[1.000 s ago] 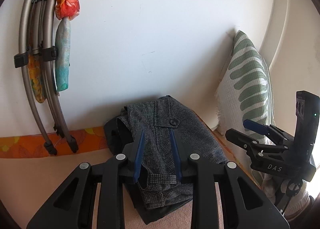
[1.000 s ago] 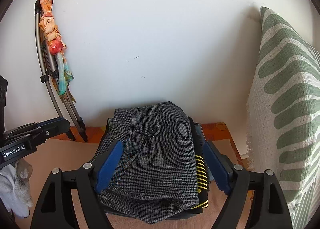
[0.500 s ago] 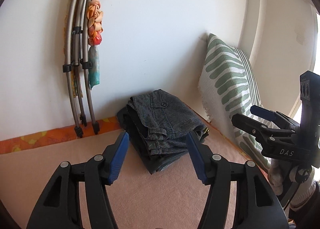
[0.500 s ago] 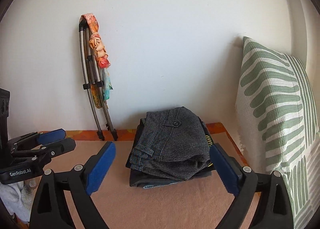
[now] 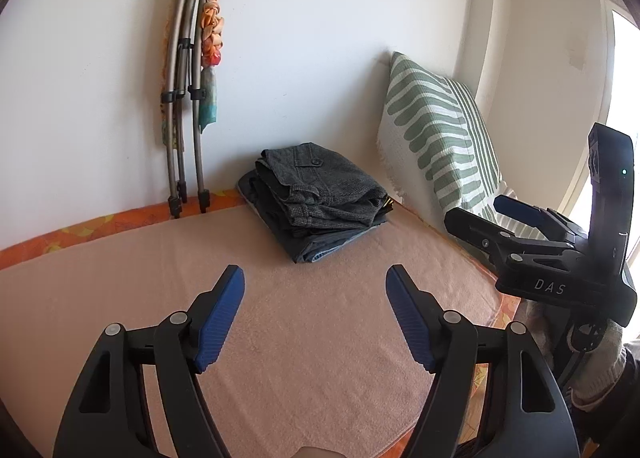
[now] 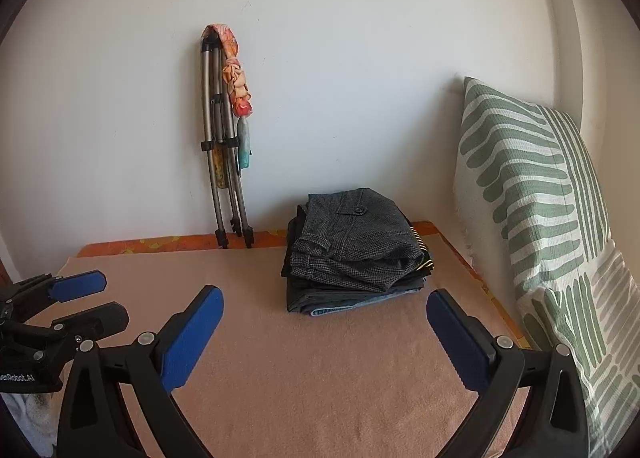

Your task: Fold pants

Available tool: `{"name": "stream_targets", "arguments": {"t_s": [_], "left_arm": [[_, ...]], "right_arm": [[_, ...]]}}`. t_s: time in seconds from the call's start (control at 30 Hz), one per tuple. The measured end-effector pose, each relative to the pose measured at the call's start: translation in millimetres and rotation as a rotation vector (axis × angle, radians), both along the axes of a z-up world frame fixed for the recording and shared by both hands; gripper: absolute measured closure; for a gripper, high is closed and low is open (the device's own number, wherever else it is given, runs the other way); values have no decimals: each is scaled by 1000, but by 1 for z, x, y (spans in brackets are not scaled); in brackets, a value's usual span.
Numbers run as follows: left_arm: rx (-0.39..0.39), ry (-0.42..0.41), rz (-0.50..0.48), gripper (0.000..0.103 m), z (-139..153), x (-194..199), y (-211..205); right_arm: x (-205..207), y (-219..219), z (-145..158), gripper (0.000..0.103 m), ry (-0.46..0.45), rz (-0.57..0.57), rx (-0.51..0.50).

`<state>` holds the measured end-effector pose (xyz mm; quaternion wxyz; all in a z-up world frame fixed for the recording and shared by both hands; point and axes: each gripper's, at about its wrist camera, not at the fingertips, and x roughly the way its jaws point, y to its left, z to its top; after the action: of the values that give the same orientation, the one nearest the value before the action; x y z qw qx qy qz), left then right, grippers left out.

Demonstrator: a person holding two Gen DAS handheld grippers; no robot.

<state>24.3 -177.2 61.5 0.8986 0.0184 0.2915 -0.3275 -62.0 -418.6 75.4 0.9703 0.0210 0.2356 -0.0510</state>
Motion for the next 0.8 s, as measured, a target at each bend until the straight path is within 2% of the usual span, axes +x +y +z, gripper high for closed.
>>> {"name": "stream_targets", "arguments": {"t_s": [0.27,0.8], "left_arm": [[81,16,44,29,-22,-6,8],[106,28,145,29,-26,-2,33]], "right_arm": [[-3,19,-22,0,14,13,8],[5,22,-42,0,39,-5,4]]}}
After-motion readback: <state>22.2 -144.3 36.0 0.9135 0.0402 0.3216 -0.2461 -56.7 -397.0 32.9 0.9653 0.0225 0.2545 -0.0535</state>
